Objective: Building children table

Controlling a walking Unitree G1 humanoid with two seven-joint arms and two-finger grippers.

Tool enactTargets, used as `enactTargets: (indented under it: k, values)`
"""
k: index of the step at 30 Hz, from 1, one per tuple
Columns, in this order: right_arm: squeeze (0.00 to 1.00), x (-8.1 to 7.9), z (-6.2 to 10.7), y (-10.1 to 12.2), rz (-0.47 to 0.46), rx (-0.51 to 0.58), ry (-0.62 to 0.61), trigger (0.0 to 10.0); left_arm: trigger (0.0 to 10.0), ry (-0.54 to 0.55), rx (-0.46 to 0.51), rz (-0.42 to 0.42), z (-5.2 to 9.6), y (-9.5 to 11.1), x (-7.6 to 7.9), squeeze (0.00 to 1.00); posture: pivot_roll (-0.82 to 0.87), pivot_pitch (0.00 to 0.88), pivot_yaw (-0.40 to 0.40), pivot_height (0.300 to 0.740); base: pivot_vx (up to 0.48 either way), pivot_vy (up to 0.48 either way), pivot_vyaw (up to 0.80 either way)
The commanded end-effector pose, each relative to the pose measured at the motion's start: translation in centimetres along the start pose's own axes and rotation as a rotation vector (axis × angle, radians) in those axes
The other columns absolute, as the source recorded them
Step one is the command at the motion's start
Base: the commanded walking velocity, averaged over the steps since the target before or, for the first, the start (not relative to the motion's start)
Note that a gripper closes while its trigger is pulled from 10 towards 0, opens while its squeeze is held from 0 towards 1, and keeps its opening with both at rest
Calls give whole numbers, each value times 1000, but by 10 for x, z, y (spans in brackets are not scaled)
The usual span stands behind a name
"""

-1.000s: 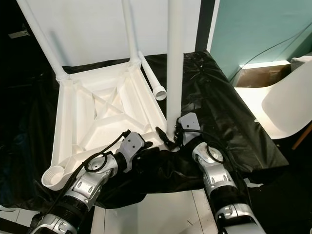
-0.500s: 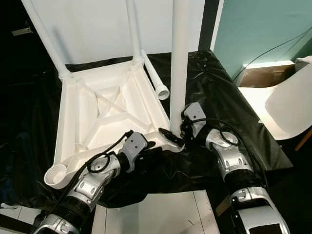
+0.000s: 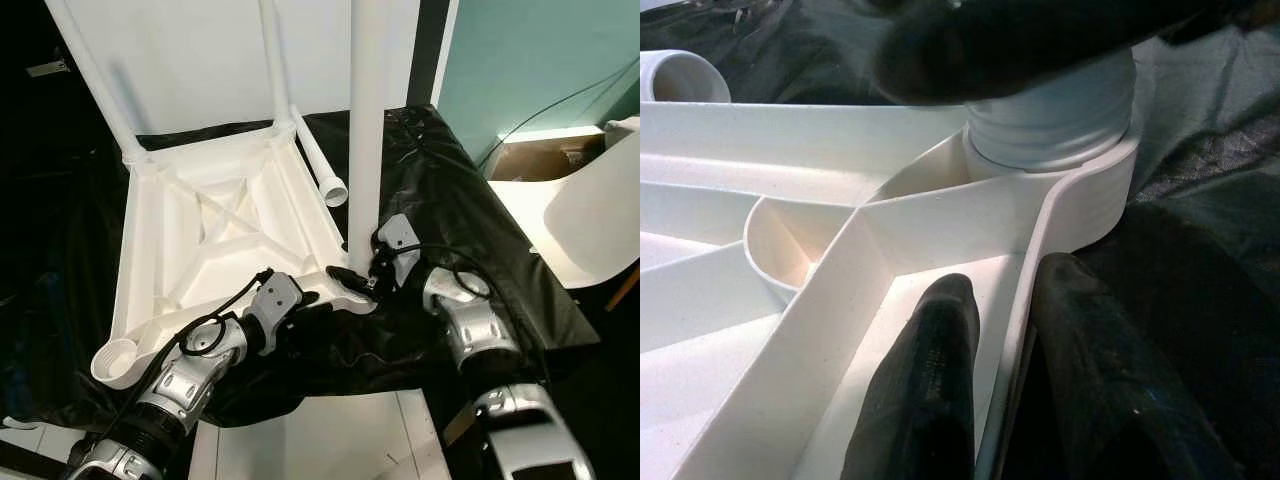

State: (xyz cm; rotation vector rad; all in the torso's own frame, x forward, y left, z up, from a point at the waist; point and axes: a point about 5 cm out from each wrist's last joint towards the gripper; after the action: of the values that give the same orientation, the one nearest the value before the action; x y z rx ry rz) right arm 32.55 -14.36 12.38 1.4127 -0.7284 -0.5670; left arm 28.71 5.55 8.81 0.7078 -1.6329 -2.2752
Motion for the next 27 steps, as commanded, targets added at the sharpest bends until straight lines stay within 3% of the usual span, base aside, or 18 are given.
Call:
enactTargets:
  k: [1, 4, 6, 15, 16, 17, 18, 20, 23, 24, 27]
  values:
    - [0, 1, 6, -15, -26, -32, -159, 0, 10000, -83, -115, 62, 3, -29, 18, 0, -75, 0, 41, 740, 0, 0, 0]
    - [0, -5, 9, -20, -35, -14, -229, 0, 10000, -84, -116, 62, 3, -29, 19, 0, -75, 0, 41, 740, 0, 0, 0]
    - [0, -28, 12, -26, -37, 27, -356, 0, 10000, -83, -119, 60, 4, -30, 18, 0, -72, 0, 41, 740, 0, 0, 0]
    - [0, -35, 5, -19, -51, 53, -413, 118, 10000, -82, -117, 60, 3, -29, 18, 0, -72, 0, 38, 740, 0, 0, 0]
    - [0, -34, 4, -19, -47, 50, -419, 9647, 10000, -82, -117, 61, 2, -29, 18, 0, -74, 0, 39, 740, 0, 0, 0]
    - [447, -33, 4, -18, -42, 50, -414, 10000, 10000, -83, -116, 62, 2, -29, 18, 0, -74, 0, 39, 740, 0, 0, 0]
    - [1000, -32, 3, -17, -43, 53, -398, 10000, 10000, -83, -116, 63, 2, -29, 19, 0, -74, 0, 39, 740, 0, 0, 0]
    - [1000, -32, 2, -16, -37, 56, -382, 10000, 10000, -83, -115, 63, 2, -29, 19, 0, -73, 0, 38, 740, 0, 0, 0]
    - [961, -35, -2, -12, -13, 43, -251, 10000, 10000, -81, -115, 62, 2, -29, 18, 0, -74, 0, 40, 740, 0, 0, 0]
    - [0, -36, -2, -10, -4, 44, -206, 10000, 10000, -81, -115, 62, 3, -29, 18, 0, -74, 0, 40, 740, 0, 0, 0]
    - [0, -34, -2, -6, 19, 55, -147, 10000, 10000, -82, -115, 62, 3, -29, 18, 0, -73, 0, 42, 740, 0, 0, 0]
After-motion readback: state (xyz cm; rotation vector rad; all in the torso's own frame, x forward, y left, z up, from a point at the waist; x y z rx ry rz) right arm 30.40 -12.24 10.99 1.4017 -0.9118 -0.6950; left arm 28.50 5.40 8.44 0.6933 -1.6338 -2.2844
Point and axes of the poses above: a point about 5 cm out from each wrist's last joint towards the gripper, its own z axis pointing back from the gripper into the wrist, its own y axis along the axis of the wrist's last joint, x = y × z, and after that the axes turned 4 degrees about -z, right-handed
